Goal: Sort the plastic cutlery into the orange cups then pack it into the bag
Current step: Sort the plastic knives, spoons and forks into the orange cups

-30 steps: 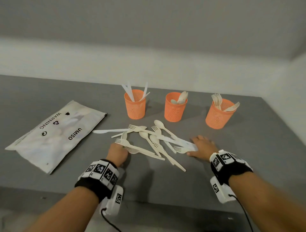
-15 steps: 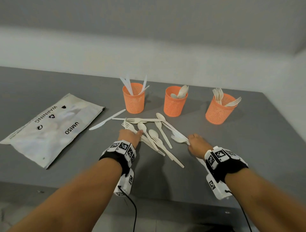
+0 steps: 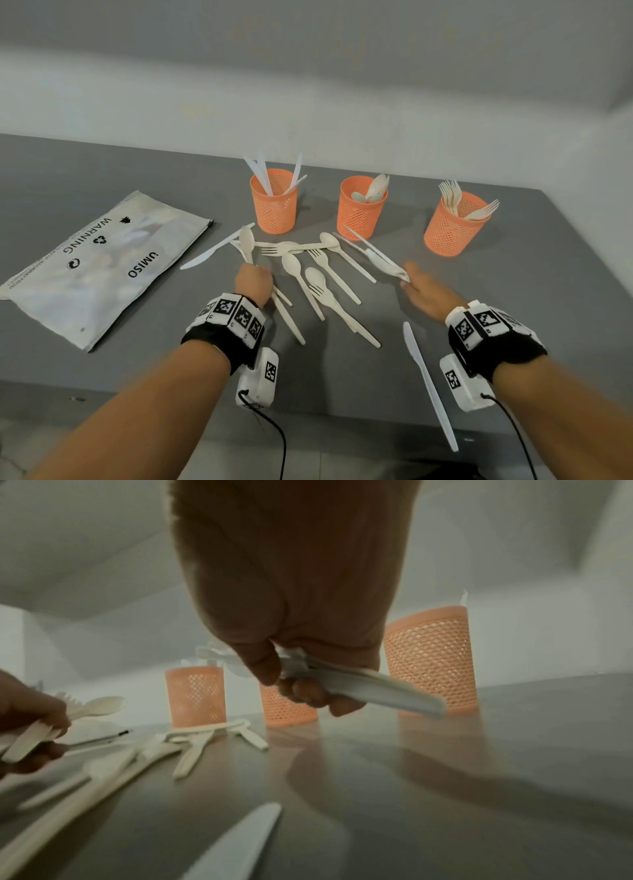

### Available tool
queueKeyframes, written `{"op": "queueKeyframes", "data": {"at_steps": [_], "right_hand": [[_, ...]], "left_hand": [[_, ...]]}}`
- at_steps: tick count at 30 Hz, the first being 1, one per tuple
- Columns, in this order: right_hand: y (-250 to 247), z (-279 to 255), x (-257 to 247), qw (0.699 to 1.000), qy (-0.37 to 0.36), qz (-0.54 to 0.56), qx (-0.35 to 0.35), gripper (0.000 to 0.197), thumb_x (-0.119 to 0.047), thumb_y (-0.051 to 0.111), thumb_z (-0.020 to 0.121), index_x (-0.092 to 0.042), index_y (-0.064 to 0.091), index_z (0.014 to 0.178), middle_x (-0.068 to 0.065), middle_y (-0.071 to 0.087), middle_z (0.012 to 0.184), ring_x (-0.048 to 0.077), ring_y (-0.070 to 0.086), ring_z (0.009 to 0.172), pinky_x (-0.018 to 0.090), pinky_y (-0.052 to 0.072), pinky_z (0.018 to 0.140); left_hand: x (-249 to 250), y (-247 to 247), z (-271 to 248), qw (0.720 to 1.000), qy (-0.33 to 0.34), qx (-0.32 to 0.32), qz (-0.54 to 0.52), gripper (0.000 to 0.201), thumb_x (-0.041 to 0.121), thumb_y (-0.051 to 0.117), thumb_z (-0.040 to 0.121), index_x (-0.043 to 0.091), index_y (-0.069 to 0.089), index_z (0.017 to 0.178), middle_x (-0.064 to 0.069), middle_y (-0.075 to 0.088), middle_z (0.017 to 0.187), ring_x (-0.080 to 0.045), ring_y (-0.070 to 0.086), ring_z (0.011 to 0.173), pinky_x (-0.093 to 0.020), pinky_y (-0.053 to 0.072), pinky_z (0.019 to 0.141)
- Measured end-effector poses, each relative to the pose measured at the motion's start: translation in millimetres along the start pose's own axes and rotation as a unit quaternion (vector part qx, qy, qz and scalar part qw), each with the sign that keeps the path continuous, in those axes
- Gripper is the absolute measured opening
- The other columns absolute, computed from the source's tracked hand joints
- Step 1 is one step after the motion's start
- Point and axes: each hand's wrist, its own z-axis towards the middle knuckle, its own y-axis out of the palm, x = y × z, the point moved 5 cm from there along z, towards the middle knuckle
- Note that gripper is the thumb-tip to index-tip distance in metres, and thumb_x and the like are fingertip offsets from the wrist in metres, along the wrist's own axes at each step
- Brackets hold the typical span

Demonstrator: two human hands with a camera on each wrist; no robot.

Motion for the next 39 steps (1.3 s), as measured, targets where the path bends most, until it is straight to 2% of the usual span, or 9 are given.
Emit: {"op": "queueKeyframes", "data": {"at_steps": [4, 8, 14, 18, 21, 23, 28, 33, 39], "right_hand": [[-10.6, -6.5, -13.2, 0.993, -0.009, 0.119, 0.02, 0.026, -0.016, 0.037, 0.098, 0.0, 0.041, 0.118, 0.017, 0.058, 0.106, 0.033, 0.054, 0.099, 0.039, 0.039, 0.088], [-20.3, -6.6, -55.9, 0.965, -0.041, 0.256, 0.037, 0.012, -0.018, 0.036, 0.098, -0.02, 0.044, 0.107, -0.005, 0.046, 0.071, 0.009, 0.043, 0.062, 0.028, 0.04, 0.066], [-0.4, -4.2, -125.3, 0.928, -0.059, 0.366, 0.041, 0.017, -0.018, 0.033, 0.098, -0.021, 0.038, 0.114, 0.002, 0.044, 0.064, 0.013, 0.04, 0.049, 0.025, 0.04, 0.047], [11.8, -1.9, -150.1, 0.939, -0.081, 0.328, 0.069, 0.032, -0.023, 0.033, 0.095, -0.011, 0.043, 0.123, 0.003, 0.059, 0.084, 0.016, 0.057, 0.069, 0.034, 0.046, 0.064], [16.4, -3.0, -166.2, 0.962, -0.126, 0.234, 0.064, 0.044, -0.013, 0.032, 0.092, -0.005, 0.036, 0.135, 0.012, 0.053, 0.121, 0.023, 0.052, 0.113, 0.036, 0.042, 0.099], [20.5, -4.6, -171.3, 0.975, -0.121, 0.176, 0.058, 0.05, -0.013, 0.035, 0.087, 0.001, 0.033, 0.135, 0.02, 0.047, 0.123, 0.033, 0.049, 0.114, 0.045, 0.042, 0.1], [14.6, -24.6, -162.1, 0.976, -0.131, 0.172, -0.001, 0.053, -0.018, 0.048, 0.094, -0.014, 0.028, 0.142, 0.012, 0.032, 0.131, 0.024, 0.039, 0.123, 0.031, 0.029, 0.108], [-0.8, -45.0, -74.8, 0.991, 0.016, 0.13, 0.025, 0.024, -0.023, 0.06, 0.088, -0.008, 0.057, 0.106, 0.006, 0.049, 0.096, 0.019, 0.051, 0.087, 0.031, 0.042, 0.082], [37.5, -87.2, -2.0, 0.941, 0.197, -0.18, -0.209, 0.025, -0.031, 0.072, 0.075, -0.019, 0.055, 0.089, -0.002, 0.059, 0.082, 0.022, 0.059, 0.076, 0.027, 0.044, 0.066]], "left_hand": [[13.4, -0.4, -11.8, 0.98, 0.059, -0.028, -0.186, 0.014, 0.013, 0.03, 0.098, 0.007, 0.038, 0.108, -0.018, 0.061, 0.08, -0.032, 0.061, 0.065, -0.046, 0.055, 0.069], [50.9, 7.6, -36.1, 0.952, 0.177, -0.072, -0.239, 0.011, 0.018, 0.034, 0.1, 0.012, 0.041, 0.106, -0.003, 0.049, 0.066, -0.018, 0.053, 0.054, -0.034, 0.045, 0.058], [84.3, 22.2, -66.6, 0.9, 0.196, -0.14, -0.363, 0.04, 0.037, 0.053, 0.092, 0.011, 0.048, 0.123, 0.004, 0.056, 0.078, -0.011, 0.05, 0.053, -0.028, 0.044, 0.052], [83.9, 21.9, -67.5, 0.904, 0.206, -0.161, -0.34, 0.065, 0.045, 0.074, 0.069, 0.012, 0.055, 0.12, -0.007, 0.068, 0.109, -0.023, 0.066, 0.1, -0.038, 0.053, 0.087], [77.4, 19.8, -60.4, 0.909, 0.184, -0.175, -0.331, 0.048, 0.03, 0.076, 0.07, 0.0, 0.056, 0.102, -0.009, 0.064, 0.084, -0.021, 0.064, 0.079, -0.038, 0.054, 0.077], [74.6, 18.3, -55.2, 0.914, 0.157, -0.174, -0.332, 0.016, 0.019, 0.064, 0.082, 0.007, 0.054, 0.081, -0.004, 0.056, 0.067, -0.017, 0.056, 0.065, -0.033, 0.049, 0.066], [64.8, 15.1, -43.5, 0.912, 0.055, -0.167, -0.371, 0.014, 0.009, 0.046, 0.089, 0.005, 0.053, 0.077, -0.006, 0.054, 0.063, -0.017, 0.054, 0.056, -0.019, 0.047, 0.045], [64.6, 9.9, -32.7, 0.89, 0.05, -0.2, -0.407, 0.018, 0.006, 0.046, 0.091, 0.008, 0.048, 0.073, 0.001, 0.049, 0.044, -0.014, 0.049, 0.045, -0.028, 0.05, 0.055], [72.5, -0.6, -30.3, 0.893, 0.1, -0.222, -0.379, 0.009, 0.007, 0.052, 0.09, 0.009, 0.046, 0.083, 0.0, 0.044, 0.045, -0.012, 0.046, 0.038, -0.026, 0.047, 0.047]]}}
